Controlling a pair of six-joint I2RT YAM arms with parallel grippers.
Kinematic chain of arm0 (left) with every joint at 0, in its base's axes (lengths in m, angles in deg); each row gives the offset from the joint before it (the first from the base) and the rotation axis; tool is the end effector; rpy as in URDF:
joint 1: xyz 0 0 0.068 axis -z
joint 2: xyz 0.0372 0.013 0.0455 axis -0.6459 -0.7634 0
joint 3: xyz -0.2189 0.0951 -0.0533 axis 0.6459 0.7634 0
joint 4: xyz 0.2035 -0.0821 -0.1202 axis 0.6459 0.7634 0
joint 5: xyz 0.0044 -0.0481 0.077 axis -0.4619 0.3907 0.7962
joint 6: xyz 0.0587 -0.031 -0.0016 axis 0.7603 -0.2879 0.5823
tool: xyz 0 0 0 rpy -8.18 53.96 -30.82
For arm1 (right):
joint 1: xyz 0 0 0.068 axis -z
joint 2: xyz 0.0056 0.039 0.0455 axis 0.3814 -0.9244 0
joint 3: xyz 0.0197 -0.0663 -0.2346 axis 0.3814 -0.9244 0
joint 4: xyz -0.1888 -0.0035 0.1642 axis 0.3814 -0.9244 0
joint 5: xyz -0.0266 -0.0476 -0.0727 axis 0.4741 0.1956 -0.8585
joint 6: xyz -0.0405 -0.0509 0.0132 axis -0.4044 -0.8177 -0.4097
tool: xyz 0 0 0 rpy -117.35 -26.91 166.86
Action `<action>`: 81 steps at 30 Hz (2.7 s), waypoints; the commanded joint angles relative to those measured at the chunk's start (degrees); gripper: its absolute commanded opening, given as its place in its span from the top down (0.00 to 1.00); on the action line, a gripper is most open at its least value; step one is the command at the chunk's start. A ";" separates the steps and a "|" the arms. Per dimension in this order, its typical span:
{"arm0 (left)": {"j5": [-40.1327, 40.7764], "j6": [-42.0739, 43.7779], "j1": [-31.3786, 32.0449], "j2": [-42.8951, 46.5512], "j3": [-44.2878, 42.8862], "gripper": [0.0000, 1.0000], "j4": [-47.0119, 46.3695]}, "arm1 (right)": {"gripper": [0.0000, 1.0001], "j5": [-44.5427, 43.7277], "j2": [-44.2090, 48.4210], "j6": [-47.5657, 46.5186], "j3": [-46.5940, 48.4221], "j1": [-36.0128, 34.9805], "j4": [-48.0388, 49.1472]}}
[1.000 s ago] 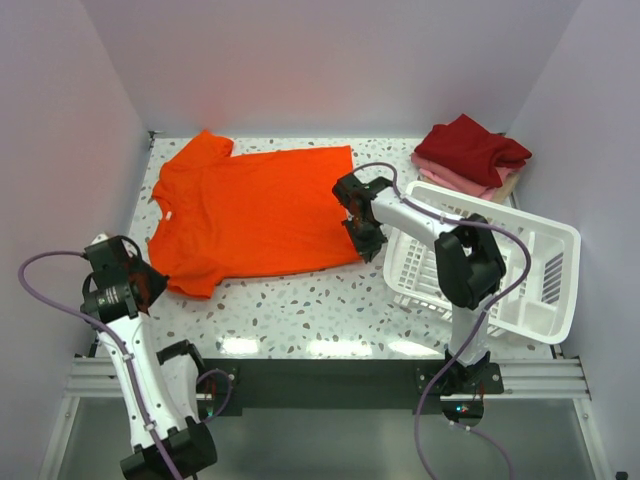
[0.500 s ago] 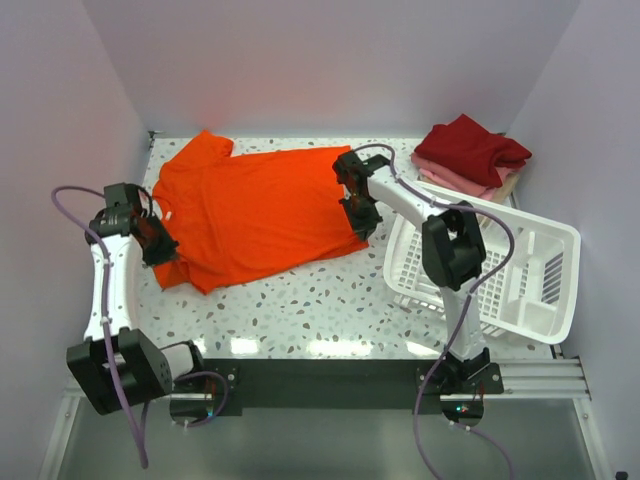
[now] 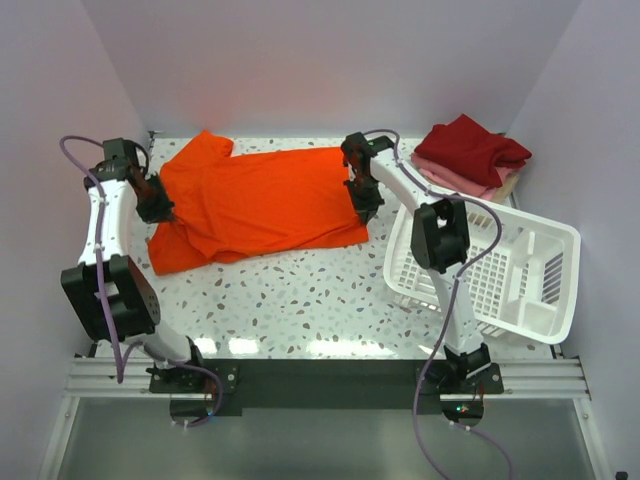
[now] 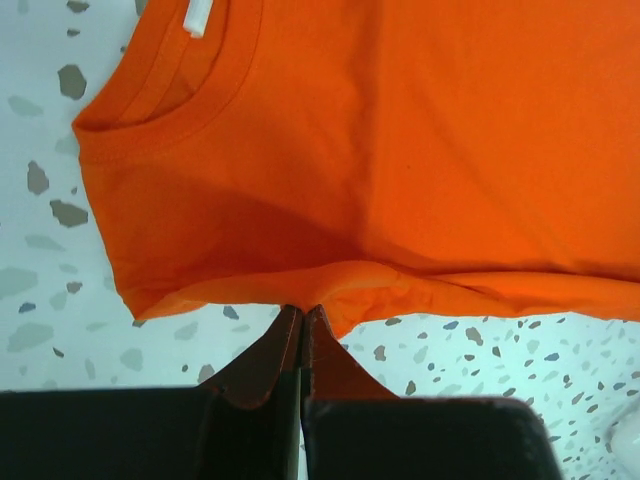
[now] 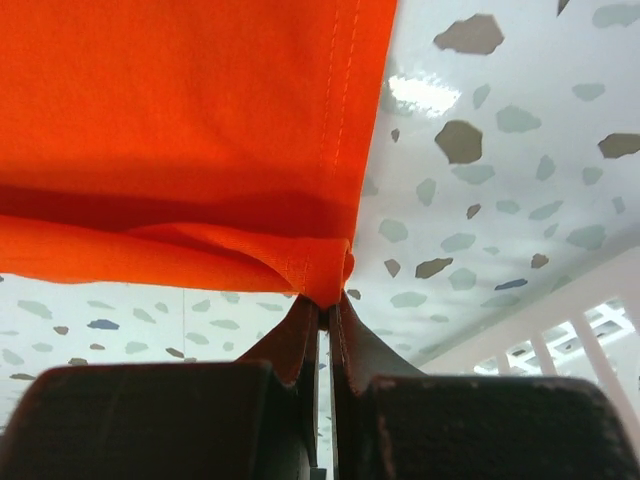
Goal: Fold and stack the t-shirts
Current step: Fold the tshirt
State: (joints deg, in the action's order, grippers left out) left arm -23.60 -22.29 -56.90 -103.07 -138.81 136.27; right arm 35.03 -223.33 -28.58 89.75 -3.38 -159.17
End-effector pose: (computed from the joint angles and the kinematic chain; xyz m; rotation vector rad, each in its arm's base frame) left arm 0.3046 0.0837 0.2596 -0.7215 2.5710 -0.1827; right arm 0.4007 0.1918 0.1682 -0.3589 2.9751 0.0202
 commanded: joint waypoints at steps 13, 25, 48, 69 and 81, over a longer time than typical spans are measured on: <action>-4.01 4.69 2.34 -19.64 -23.39 1.00 -0.14 | 0.96 5.99 -5.39 3.74 11.79 2.07 -0.02; -1.02 2.76 5.24 -32.21 -37.98 1.00 -0.14 | 0.95 6.88 -6.71 6.99 13.55 3.13 3.23; 12.68 -0.76 7.09 -21.60 -23.17 0.10 -13.05 | 0.22 10.48 -4.34 10.43 13.81 6.20 9.57; 15.42 -0.93 -6.09 2.94 20.98 0.24 -20.53 | 0.29 8.72 6.66 3.21 -9.21 6.20 12.03; 15.59 -1.46 -8.21 -0.57 21.42 0.37 -28.88 | 0.34 8.72 8.33 3.39 -13.35 6.11 13.70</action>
State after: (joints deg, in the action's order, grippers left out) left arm -8.73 -24.06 -64.02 -102.04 -116.80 111.90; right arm 43.97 -219.07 -24.08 76.49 2.59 -146.51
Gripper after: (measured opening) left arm 0.642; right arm 0.664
